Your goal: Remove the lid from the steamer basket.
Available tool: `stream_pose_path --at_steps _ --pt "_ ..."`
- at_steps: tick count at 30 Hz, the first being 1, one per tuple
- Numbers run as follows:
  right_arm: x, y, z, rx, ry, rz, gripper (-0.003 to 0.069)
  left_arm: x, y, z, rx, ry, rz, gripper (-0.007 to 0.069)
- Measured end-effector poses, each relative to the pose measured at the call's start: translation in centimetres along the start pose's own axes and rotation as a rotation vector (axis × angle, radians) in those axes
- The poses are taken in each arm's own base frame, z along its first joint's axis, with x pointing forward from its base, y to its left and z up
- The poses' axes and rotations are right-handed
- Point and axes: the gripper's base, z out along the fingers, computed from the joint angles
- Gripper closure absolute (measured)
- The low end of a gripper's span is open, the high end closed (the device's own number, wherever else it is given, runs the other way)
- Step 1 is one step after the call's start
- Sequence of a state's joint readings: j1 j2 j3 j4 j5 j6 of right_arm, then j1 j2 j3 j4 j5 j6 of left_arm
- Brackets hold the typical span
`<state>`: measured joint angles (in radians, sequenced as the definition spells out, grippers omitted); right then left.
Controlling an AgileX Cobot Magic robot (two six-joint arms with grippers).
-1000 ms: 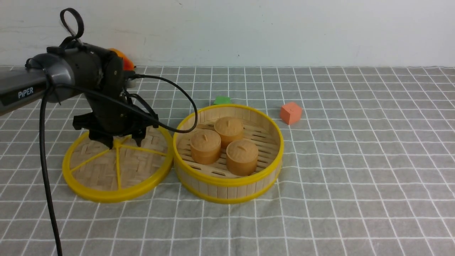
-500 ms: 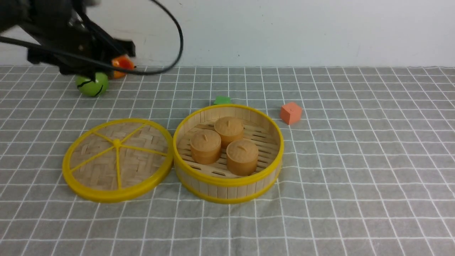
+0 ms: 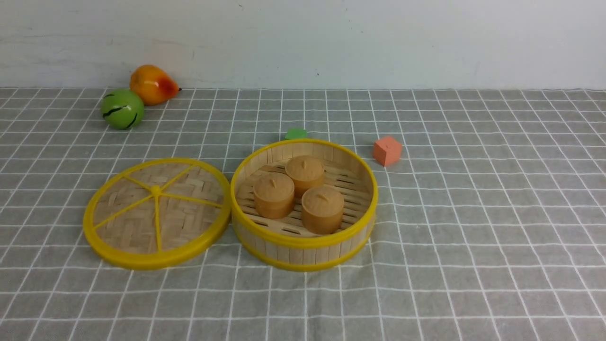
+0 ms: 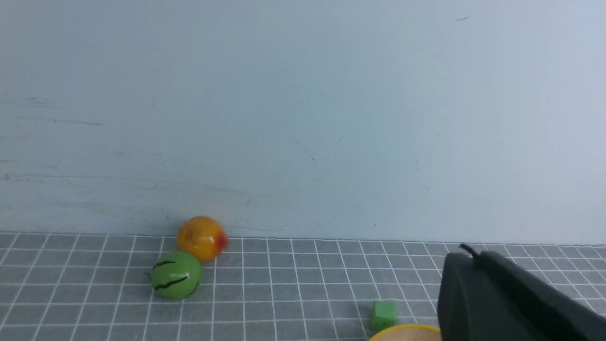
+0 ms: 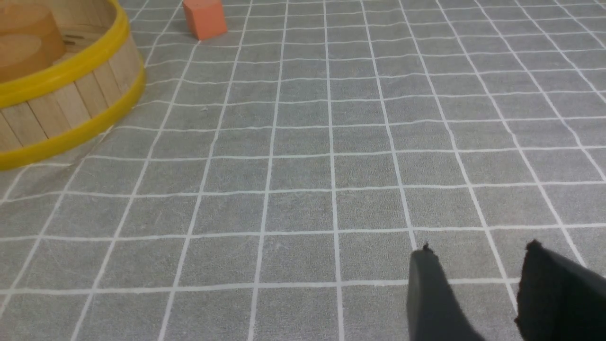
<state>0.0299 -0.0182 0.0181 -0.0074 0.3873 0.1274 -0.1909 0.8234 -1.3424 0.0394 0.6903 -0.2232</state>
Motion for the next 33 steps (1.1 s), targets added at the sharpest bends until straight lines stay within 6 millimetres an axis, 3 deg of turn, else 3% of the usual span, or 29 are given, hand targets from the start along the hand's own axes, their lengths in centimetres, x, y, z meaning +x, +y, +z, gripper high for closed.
stream_pose_path --at_steps 2,5,11,14,23,27,33 --pt "0.0 0.0 0.0 0.0 0.0 0.0 0.0417 1.7 0.3 -1.9 0.008 -0.015 -0.005 0.0637" --pt "0.0 0.0 0.0 0.0 0.0 0.0 0.0417 7.8 1.5 -4.3 0.008 0.034 -0.016 0.0637" --pt "0.0 0.0 0.0 0.0 0.0 0.0 0.0417 16.8 3.1 -6.7 0.021 0.098 -0.052 0.0637" --pt "0.0 0.0 0.0 0.0 0.0 0.0 0.0417 20.2 3.5 -7.5 0.05 0.099 -0.1 0.0637" --pt "0.0 0.0 0.0 0.0 0.0 0.001 0.0417 26.5 4.4 -6.5 0.053 0.18 -0.149 0.0637" --pt "0.0 0.0 0.0 0.0 0.0 0.001 0.0417 28.1 4.7 -6.0 0.04 0.222 -0.152 0.0637" --pt "0.0 0.0 0.0 0.0 0.0 0.001 0.0417 28.2 4.9 -5.6 0.033 0.173 -0.155 0.0637"
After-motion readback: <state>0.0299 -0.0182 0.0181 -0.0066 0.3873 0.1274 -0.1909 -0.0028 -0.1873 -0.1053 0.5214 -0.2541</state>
